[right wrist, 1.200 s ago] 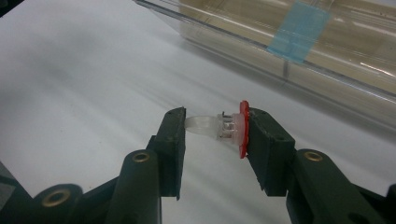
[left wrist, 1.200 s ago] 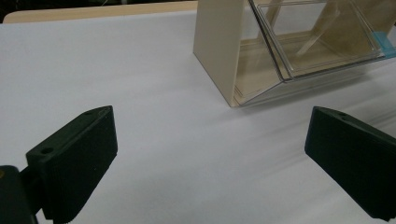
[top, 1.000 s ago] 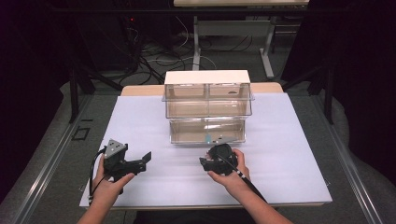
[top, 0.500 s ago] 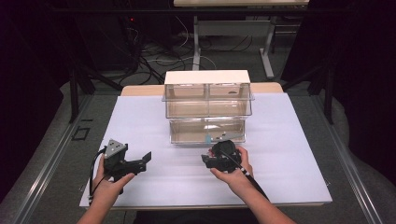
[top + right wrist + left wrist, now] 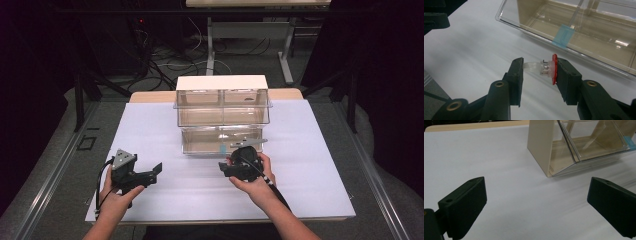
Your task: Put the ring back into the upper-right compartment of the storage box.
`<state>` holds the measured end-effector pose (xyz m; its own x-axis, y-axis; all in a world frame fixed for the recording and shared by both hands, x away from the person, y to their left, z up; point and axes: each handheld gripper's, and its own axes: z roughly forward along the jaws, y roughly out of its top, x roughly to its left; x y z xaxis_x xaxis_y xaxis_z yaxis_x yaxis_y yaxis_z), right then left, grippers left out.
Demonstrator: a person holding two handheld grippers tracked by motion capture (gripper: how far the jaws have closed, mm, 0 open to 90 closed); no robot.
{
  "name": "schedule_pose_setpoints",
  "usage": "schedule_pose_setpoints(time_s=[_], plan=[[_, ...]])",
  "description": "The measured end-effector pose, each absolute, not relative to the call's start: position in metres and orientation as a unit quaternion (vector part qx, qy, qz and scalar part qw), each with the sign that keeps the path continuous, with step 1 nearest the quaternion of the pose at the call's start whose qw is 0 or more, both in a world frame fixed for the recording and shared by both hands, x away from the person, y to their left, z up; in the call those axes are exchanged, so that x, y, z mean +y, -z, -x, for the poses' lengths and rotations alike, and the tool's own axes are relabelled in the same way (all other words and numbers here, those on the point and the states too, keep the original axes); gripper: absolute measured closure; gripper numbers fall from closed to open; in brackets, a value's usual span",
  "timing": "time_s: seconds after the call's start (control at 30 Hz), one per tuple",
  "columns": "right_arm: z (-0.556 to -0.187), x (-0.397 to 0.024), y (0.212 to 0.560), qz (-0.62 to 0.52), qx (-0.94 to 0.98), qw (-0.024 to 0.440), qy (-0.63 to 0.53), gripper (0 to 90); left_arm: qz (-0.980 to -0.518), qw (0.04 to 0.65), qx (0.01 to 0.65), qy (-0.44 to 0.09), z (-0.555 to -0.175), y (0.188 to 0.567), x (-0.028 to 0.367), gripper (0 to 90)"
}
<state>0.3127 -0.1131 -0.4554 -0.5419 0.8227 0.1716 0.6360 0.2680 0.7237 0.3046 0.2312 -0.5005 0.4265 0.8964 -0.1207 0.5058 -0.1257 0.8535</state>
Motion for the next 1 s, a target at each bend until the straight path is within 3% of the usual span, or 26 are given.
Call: schedule_pose_setpoints(time_s=[1.0], plan=[[-0.314,-0.132,0.428,-0.474,0.772,0.129,-0.403,59.3,-0.719,0.444,0.488,-0.220,-0.305,0.501,0.231,2.9]])
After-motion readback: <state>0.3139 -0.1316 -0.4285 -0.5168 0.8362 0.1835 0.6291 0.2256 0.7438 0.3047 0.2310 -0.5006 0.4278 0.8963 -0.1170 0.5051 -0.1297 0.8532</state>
